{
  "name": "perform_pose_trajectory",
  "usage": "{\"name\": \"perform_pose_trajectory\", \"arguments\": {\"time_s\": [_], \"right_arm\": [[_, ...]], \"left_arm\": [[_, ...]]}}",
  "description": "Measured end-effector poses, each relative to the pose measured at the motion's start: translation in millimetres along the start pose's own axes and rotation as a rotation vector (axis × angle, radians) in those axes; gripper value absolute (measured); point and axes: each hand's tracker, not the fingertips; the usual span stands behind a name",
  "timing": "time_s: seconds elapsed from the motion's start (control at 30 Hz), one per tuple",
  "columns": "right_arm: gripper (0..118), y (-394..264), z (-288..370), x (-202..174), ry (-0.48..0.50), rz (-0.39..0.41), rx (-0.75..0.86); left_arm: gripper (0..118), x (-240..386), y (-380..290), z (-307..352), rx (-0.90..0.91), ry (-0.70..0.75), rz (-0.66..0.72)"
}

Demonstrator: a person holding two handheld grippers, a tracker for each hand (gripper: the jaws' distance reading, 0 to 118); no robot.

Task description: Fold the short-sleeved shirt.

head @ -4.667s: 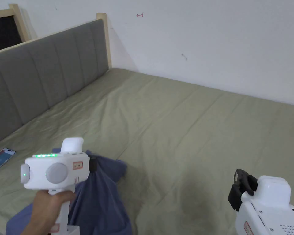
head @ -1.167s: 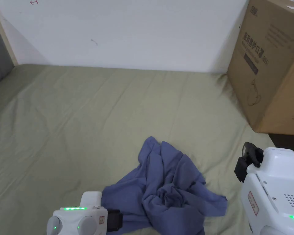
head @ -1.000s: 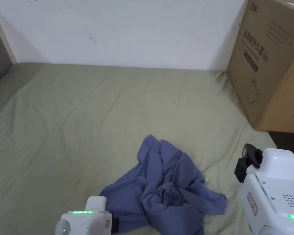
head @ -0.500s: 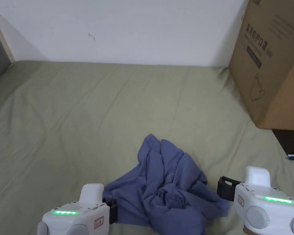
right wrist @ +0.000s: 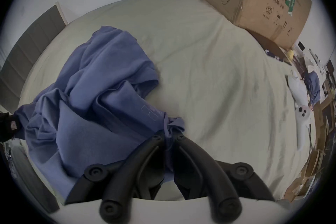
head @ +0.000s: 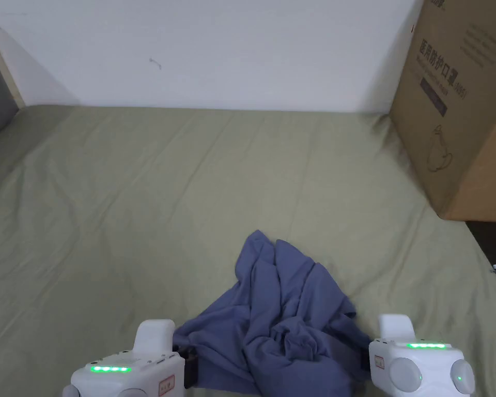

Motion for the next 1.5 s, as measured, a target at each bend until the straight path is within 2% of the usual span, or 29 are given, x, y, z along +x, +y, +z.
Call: {"name": "perform_pose_trajectory", "arguments": {"time_s": [0.07, 0.2, 0.27, 0.33, 0.47, 0.57, 0.67, 0.83, 1.17, 1.37, 1.5], "right_arm": [[7, 3.1, 15.9, 1.8, 0.005, 0.007, 0.069], [7, 26.3, 67.7, 15.8, 0.042, -0.041, 0.216], [7, 43.9, 93.0, 21.6, 0.047, -0.026, 0.288], [7, 68.9, 116.6, 27.0, 0.047, -0.012, 0.344], [7, 113.7, 157.4, 33.0, 0.065, -0.011, 0.470], [7, 149.3, 176.5, 33.4, 0.029, 0.027, 0.540], [7, 187.7, 196.9, 27.6, 0.044, 0.016, 0.586], [7, 250.3, 222.7, 15.8, 0.043, 0.016, 0.675], [7, 353.7, 246.2, 5.9, -0.008, 0.016, 0.829], [7, 383.0, 228.6, 12.1, -0.017, -0.012, 0.861], [7, 375.8, 197.0, 13.0, -0.012, -0.035, 0.830]], "left_arm": [[3, -1.9, 3.6, 1.6, 0.000, -0.005, 0.011], [3, -11.4, 26.4, 12.0, 0.032, -0.040, 0.054], [3, -14.0, 46.6, 20.6, 0.093, -0.045, 0.062], [3, -18.4, 74.5, 33.1, 0.164, 0.000, 0.017], [3, -39.6, 133.2, 59.3, 0.265, 0.036, 0.012], [3, -50.9, 184.2, 84.4, 0.364, 0.148, -0.059], [3, -61.3, 235.4, 107.2, 0.438, 0.174, -0.058], [3, -52.2, 313.6, 135.6, 0.531, 0.268, -0.135], [3, -65.4, 439.9, 157.6, 0.631, 0.330, -0.116], [3, -80.4, 465.9, 124.0, 0.631, 0.368, -0.122], [3, -91.5, 454.2, 90.4, 0.605, 0.368, -0.126]]}}
